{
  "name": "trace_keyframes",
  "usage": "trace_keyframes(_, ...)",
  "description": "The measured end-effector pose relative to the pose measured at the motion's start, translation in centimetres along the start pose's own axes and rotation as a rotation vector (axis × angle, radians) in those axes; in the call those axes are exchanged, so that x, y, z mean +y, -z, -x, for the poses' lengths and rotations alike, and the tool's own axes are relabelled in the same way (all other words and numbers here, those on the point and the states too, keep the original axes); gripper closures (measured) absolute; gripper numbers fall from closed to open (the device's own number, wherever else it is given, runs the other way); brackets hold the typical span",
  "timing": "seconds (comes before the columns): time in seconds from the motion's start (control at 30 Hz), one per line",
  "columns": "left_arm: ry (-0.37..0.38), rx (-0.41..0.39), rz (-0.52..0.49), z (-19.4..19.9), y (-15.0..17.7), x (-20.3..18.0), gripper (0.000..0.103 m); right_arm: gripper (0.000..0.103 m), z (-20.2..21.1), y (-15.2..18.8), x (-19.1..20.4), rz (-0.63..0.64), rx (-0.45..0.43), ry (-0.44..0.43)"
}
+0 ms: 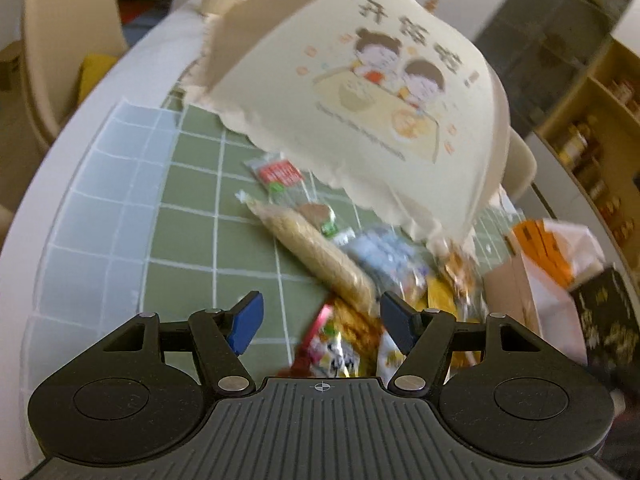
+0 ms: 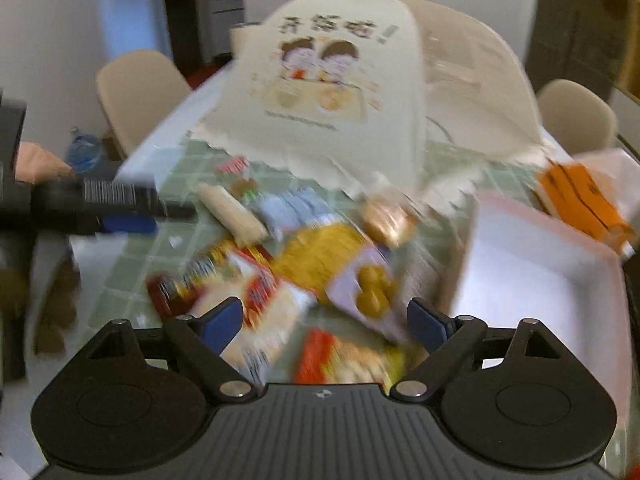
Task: Organize snacks
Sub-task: 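Reach the right gripper into the snack pile and grasp a clear candy packet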
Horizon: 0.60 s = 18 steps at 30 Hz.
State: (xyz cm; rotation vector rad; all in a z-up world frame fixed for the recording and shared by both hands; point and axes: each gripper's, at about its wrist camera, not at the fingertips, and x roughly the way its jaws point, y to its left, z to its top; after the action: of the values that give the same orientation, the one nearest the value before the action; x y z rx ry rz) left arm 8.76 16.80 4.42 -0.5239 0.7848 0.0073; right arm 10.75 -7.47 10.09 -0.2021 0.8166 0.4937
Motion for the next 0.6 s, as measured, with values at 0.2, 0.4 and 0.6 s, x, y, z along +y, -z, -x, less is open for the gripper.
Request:
trace_keyframes(0.2, 0.014, 0.025, 0.003, 2.4, 2.8, 1.2, 0.041, 0.014, -7.4, -7.9, 1.2, -0.098, 0.050, -0.170)
trace_keyframes(0.4, 0.017, 0.017, -0.019, 6.1, 5.0, 2.4, 0.041, 0.033, -18.6, -11.8, 4.4, -0.066, 0.168, -0.153)
trace_keyframes(0.6, 0.026, 0.012, -0.011, 7.8, 6.0, 3.6, 0.041, 0.062, -21.6, -12.7, 7.4, 0.091, 0.194, -0.154)
